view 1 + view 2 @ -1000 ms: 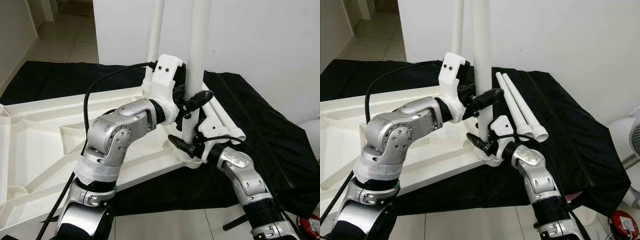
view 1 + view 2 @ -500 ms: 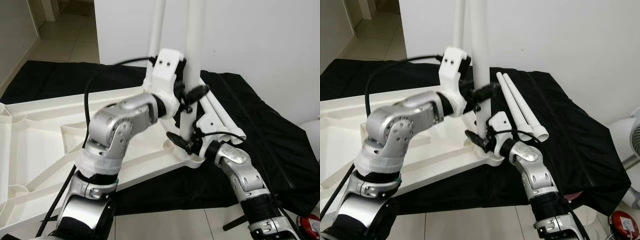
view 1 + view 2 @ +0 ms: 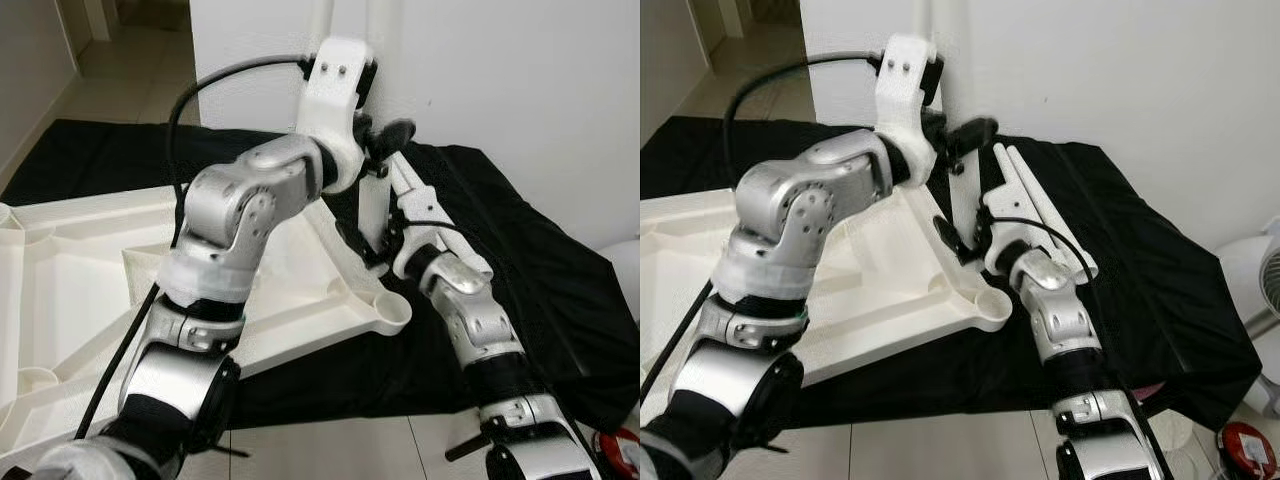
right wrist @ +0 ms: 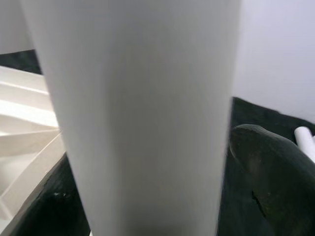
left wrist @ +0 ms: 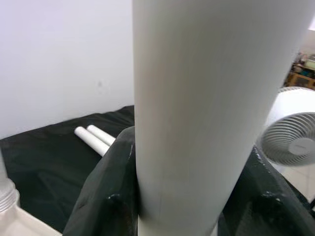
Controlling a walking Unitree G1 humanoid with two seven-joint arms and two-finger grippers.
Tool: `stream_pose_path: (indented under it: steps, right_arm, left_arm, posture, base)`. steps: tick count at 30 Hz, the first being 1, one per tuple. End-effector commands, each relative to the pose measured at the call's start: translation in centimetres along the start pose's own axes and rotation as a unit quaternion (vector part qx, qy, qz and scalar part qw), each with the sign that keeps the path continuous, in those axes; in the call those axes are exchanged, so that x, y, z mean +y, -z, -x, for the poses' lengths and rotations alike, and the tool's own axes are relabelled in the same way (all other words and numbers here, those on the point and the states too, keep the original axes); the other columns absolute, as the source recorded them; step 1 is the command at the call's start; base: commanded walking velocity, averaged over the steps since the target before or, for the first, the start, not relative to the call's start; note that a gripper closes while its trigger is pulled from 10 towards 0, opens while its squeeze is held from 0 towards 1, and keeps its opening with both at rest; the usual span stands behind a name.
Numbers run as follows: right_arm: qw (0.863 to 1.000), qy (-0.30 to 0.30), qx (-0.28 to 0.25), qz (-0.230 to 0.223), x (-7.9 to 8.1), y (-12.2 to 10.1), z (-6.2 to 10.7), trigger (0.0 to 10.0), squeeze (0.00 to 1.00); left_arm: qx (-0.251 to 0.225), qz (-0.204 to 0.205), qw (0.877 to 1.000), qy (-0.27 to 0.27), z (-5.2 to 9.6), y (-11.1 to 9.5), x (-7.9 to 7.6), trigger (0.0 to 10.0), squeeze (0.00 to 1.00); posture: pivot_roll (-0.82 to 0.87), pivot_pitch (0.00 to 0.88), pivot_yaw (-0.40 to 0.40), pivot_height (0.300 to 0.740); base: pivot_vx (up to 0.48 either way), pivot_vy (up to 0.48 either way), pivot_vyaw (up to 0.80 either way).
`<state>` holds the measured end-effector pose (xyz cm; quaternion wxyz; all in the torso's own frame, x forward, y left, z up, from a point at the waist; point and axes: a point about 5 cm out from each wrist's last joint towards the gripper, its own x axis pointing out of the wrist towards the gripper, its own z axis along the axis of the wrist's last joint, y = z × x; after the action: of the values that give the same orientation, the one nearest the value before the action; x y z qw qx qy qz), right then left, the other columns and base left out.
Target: Building children table
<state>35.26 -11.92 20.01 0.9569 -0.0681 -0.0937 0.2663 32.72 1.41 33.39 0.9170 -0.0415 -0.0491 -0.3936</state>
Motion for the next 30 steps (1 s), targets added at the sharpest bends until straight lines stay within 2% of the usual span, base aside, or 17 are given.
stream_pose_path:
  steps: [1,2,4,8,12,14,17,20,30]
  right_arm:
    - [1.000,0.020,0.010,0.002,-0.1,0.3,-0.3,10.0,0.00]
    - [1.000,0.020,0.010,0.002,-0.1,0.3,-0.3,10.0,0.00]
    - [0.997,0.069,0.016,0.015,0.2,0.1,-1.6,10.0,0.00]
    - [0.993,0.114,0.024,0.027,0.4,0.1,-2.5,10.0,0.00]
    - [0.990,0.135,0.029,0.041,0.5,0.2,-2.9,10.0,0.00]
    - [0.982,0.174,0.032,0.064,0.7,0.2,-3.4,10.0,0.00]
    - [0.974,0.215,0.029,0.066,0.8,0.1,-3.7,10.0,0.00]
    - [0.970,0.233,0.020,0.072,0.9,0.0,-3.9,10.0,0.00]
    - [0.966,0.237,-0.018,0.099,2.2,0.1,-4.2,10.0,0.00]
  left_arm:
    - [-0.004,-0.014,1.000,-0.013,-0.6,-0.6,-0.1,10.0,0.00]
    - [-0.004,-0.014,1.000,-0.013,-0.6,-0.6,-0.1,10.0,0.00]
    - [-0.003,-0.036,0.998,-0.058,-1.5,-0.8,0.5,10.0,0.00]
    - [0.000,-0.049,0.995,-0.089,-2.1,-0.7,1.0,10.0,0.00]
    - [-0.002,-0.050,0.994,-0.097,-2.4,-0.8,1.0,10.0,0.00]
    - [-0.009,-0.048,0.993,-0.104,-2.9,-1.2,0.7,10.0,0.00]
    - [-0.014,-0.047,0.993,-0.103,-3.1,-1.6,0.3,10.0,0.00]
    - [-0.017,-0.045,0.994,-0.102,-3.4,-1.8,0.1,10.0,0.00]
    - [-0.026,-0.042,0.994,-0.094,-4.0,-2.2,-0.6,10.0,0.00]
  posture:
    - [-0.01,0.000,-0.096,0.740]
    - [-0.01,0.000,-0.096,0.740]
    - [-0.01,0.000,-0.095,0.740]
    - [-0.01,0.000,-0.098,0.740]
    - [0.00,0.000,-0.101,0.740]
    - [0.00,0.000,-0.106,0.740]
    - [0.01,0.000,-0.109,0.740]
    - [0.01,0.000,-0.110,0.740]
    - [0.02,0.000,-0.111,0.740]
  base:
    - [0.000,0.000,0.00]
    - [0.000,0.000,0.00]
    - [0.000,0.000,0.00]
    - [0.000,0.000,0.00]
    - [0.000,0.000,0.00]
    - [0.000,0.000,0.00]
    - [0.000,0.000,0.00]
    - [0.000,0.000,0.00]
    - [0.000,0.000,0.00]
